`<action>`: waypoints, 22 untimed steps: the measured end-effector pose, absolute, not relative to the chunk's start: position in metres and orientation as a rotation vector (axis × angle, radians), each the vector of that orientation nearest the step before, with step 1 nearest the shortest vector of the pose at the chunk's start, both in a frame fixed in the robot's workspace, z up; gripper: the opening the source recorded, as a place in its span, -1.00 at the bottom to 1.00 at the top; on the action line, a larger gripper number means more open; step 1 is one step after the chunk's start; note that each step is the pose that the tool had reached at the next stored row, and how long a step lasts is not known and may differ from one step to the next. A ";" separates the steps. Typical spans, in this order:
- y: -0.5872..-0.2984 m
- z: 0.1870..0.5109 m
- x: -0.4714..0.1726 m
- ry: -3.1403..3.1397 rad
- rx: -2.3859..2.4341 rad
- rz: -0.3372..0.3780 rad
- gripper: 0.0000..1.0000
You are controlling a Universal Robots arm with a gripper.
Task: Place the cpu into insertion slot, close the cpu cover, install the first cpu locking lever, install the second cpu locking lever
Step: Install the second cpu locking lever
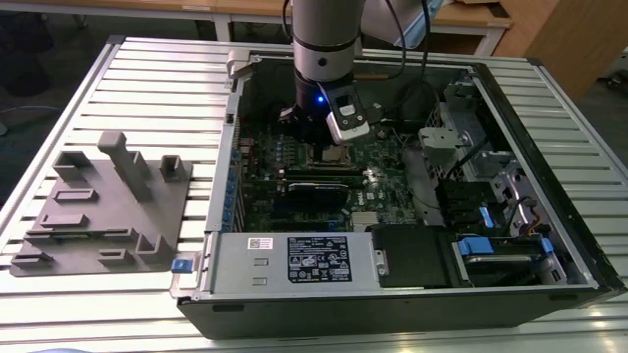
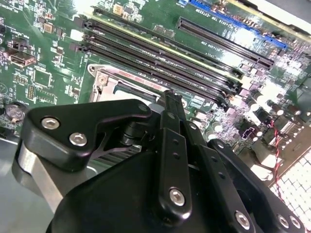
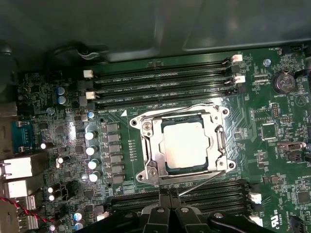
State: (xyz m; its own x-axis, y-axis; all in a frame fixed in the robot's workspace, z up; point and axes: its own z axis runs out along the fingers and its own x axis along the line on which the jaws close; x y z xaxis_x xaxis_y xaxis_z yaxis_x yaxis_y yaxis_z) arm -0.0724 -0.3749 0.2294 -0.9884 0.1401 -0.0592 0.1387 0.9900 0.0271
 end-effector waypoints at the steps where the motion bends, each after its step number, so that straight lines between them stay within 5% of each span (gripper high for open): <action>1: -0.375 0.229 -0.072 3.073 0.215 0.031 -0.79; 22: -0.375 0.225 -0.079 3.072 0.215 0.025 -0.79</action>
